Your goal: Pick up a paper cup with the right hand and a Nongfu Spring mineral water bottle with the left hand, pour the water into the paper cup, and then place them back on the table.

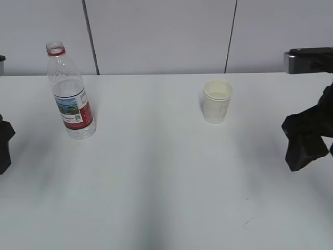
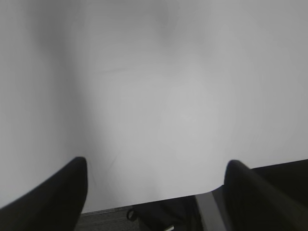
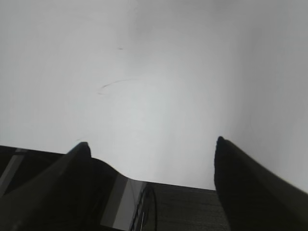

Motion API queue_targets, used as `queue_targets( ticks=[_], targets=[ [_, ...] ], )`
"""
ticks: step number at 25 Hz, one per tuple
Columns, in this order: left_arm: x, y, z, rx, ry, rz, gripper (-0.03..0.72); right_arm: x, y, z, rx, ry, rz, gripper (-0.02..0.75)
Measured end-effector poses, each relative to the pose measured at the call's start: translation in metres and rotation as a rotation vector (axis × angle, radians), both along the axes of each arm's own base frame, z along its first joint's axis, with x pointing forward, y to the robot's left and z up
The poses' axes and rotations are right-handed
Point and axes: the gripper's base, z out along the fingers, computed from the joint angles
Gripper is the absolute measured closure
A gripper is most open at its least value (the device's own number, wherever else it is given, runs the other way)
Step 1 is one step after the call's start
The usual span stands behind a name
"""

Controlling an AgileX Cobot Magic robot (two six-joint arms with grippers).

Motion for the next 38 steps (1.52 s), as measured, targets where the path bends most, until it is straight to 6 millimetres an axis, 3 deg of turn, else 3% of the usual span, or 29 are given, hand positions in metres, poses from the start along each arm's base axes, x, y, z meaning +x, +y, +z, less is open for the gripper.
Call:
queue_targets(
  ticks=[9,12,17,22,28,38],
  targets=[
    [-0.007,0.002,-0.006,0.008,0.023,0.008,0.155,0.0,-0.004,0.001,-0.036,-0.006,-0.04,0.15],
    [-0.024,0.006,-0.005,0.005,0.011,0.008,0.155,-0.005,-0.003,0.007,-0.001,-0.021,-0.022,0.15],
    [-0.074,0.018,0.009,-0.019,-0.089,0.009,0.155,-0.026,-0.008,0.028,0.039,-0.105,0.014,0.15],
    [-0.129,0.03,0.029,-0.067,-0.276,0.011,0.155,-0.061,-0.019,0.035,0.055,-0.164,0.025,0.15],
    [-0.184,0.042,0.05,-0.149,-0.524,0.011,0.156,-0.107,-0.034,0.027,0.07,-0.216,0.029,0.15],
    [-0.246,0.056,0.058,-0.221,-0.803,0.008,0.159,-0.206,-0.067,0.032,0.156,-0.611,0.099,0.15]
  ],
)
